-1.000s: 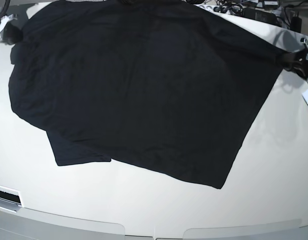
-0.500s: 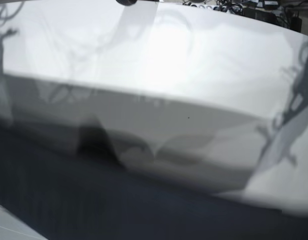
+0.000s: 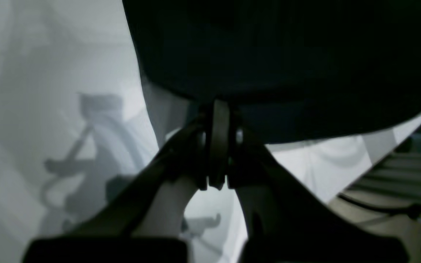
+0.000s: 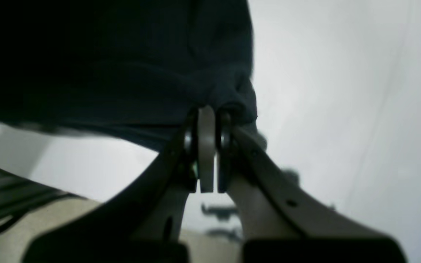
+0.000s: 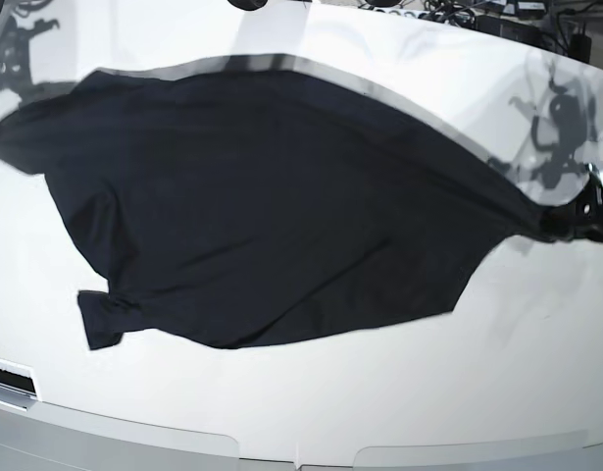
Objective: Layout the t-shirt on the table in an organized manner, then fold the t-shirt properly
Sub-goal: 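Lift the shirt with both grippers and swing it over the table, then lower the shirt onto the table with both grippers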
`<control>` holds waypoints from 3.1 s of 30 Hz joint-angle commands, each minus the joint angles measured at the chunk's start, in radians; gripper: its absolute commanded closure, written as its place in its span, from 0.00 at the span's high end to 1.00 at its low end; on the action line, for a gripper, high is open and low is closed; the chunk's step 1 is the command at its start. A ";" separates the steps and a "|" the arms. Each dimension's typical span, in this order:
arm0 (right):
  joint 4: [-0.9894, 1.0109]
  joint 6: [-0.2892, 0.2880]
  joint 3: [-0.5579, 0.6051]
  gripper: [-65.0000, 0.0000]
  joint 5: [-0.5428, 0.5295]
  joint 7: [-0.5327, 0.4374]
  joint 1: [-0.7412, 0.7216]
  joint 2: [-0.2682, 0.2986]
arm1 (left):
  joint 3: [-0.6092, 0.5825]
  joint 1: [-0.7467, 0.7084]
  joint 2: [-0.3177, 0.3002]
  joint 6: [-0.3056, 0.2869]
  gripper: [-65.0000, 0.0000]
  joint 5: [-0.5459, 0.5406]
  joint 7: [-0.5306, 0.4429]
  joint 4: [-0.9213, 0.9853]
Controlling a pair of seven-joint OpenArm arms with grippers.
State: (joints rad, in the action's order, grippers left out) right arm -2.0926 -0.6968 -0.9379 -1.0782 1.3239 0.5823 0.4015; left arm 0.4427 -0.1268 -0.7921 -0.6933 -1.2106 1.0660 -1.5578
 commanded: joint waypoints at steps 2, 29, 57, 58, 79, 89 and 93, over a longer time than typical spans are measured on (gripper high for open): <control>-0.012 -0.001 -0.009 0.00 -0.021 -0.006 0.007 0.016 | 0.014 0.008 -0.025 -0.005 0.00 -0.020 -0.008 -0.010; -0.033 0.066 0.059 0.00 0.122 -0.200 0.002 0.130 | 0.019 0.089 -0.142 0.017 0.00 0.042 -0.212 -0.019; -0.064 0.006 -0.009 0.00 -0.072 0.010 0.109 0.075 | 0.057 -0.002 -0.050 0.009 0.00 0.084 0.115 -0.024; -0.064 0.008 -0.006 0.00 -0.074 0.033 0.111 0.075 | 0.057 -0.012 -0.050 0.008 0.00 0.084 0.134 -0.024; -0.224 0.082 -0.140 0.00 0.011 -0.259 -0.052 0.138 | 0.082 0.431 -0.159 0.020 0.00 -0.051 -0.015 -0.050; -0.042 -0.001 0.152 0.00 -0.024 -0.003 0.080 0.004 | 0.081 0.060 0.024 -0.005 0.00 -0.082 0.117 0.033; 0.095 -0.001 0.245 0.00 0.016 -0.011 0.079 0.011 | 0.081 -0.019 0.033 -0.005 0.00 -0.080 0.118 0.065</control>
State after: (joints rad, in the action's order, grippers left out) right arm -1.9781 -0.6964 -0.6857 -1.0374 1.3251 0.6582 0.3988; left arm 0.5117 -0.1551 -0.7326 -0.6930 -1.2682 1.2007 -1.4837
